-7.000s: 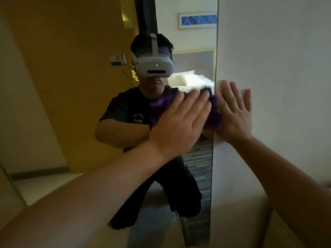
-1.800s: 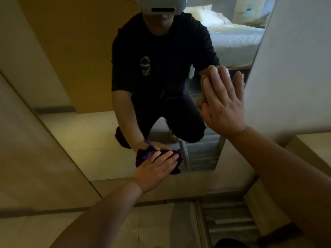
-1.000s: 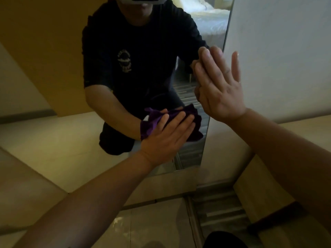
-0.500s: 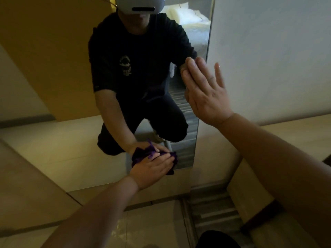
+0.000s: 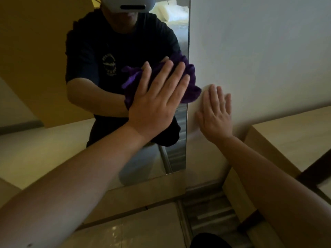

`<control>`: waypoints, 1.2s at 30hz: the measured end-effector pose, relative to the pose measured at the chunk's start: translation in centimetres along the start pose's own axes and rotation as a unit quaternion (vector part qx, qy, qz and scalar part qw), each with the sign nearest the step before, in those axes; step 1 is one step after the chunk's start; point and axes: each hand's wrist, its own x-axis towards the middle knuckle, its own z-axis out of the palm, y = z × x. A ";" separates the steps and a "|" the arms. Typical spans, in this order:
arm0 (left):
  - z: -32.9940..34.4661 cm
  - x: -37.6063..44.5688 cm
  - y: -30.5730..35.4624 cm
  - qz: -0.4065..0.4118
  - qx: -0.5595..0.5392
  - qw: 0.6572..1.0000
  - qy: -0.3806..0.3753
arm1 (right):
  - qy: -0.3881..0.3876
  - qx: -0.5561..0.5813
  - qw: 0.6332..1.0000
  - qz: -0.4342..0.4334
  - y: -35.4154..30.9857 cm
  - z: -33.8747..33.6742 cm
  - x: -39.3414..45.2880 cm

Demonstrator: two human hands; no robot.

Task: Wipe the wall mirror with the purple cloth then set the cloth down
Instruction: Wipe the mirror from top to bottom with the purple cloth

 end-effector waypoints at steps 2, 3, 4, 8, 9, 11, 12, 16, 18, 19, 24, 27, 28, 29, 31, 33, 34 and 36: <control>1.1 -2.3 2.0 0.019 -0.004 1.000 -0.024 | 0.046 -0.009 0.998 -0.032 0.5 0.8 0.0; 1.6 -4.0 3.2 0.035 -0.011 0.998 -0.045 | 0.064 -0.013 0.997 -0.045 0.7 1.1 0.0; 2.0 -6.0 4.5 0.056 -0.015 0.996 -0.068 | 0.073 -0.017 0.996 -0.049 0.8 1.4 -0.1; 3.8 -15.3 8.9 0.174 0.004 0.967 -0.184 | 0.062 -0.020 0.997 -0.027 0.8 1.6 0.0; 4.1 -17.3 9.7 0.194 0.007 0.959 -0.206 | 0.066 -0.019 0.997 -0.026 0.8 1.6 0.1; 4.5 -20.1 10.7 0.217 0.007 0.949 -0.230 | 0.078 -0.013 0.996 -0.034 0.8 1.8 0.2; 4.6 -20.8 11.0 0.225 0.002 0.945 -0.237 | 0.080 -0.014 0.996 -0.035 0.8 1.8 0.2; 4.2 -21.0 10.8 0.248 -0.026 0.925 -0.287 | 0.067 -0.028 0.997 -0.030 0.5 1.2 0.3; 3.6 -20.6 10.3 0.249 -0.057 0.909 -0.329 | 0.053 -0.029 0.998 -0.025 0.2 0.6 0.4; 3.1 -20.2 9.9 0.245 -0.073 0.902 -0.347 | 0.043 -0.030 0.998 -0.021 0.1 0.3 0.4; 0.0 -18.3 8.0 0.157 -0.161 0.915 -0.336 | -0.033 -0.019 0.999 0.019 -1.3 -1.6 0.2; -3.5 -18.9 5.9 0.056 -0.196 0.921 -0.333 | -0.058 0.054 0.994 0.080 -3.5 -3.7 0.1; -4.8 -19.7 5.0 0.023 -0.200 0.922 -0.331 | -0.050 0.078 0.992 0.088 -4.6 -4.3 -0.2; -6.2 -20.7 4.1 -0.008 -0.201 0.925 -0.323 | -0.036 0.092 0.992 0.081 -6.1 -4.8 -0.6; -8.7 -23.3 2.1 -0.058 -0.194 0.931 -0.305 | -0.015 0.105 0.994 0.017 -9.9 -5.1 -1.7; -11.0 -26.2 0.0 -0.102 -0.174 0.933 -0.299 | -0.014 0.114 0.989 -0.090 -14.6 -4.1 -3.3; -12.0 -27.7 -1.0 -0.124 -0.162 0.932 -0.299 | -0.010 0.121 0.981 -0.152 -16.9 -3.2 -4.2; -14.0 -30.3 -2.9 -0.165 -0.134 0.928 -0.305 | 0.004 0.134 0.955 -0.265 -21.2 -1.2 -5.6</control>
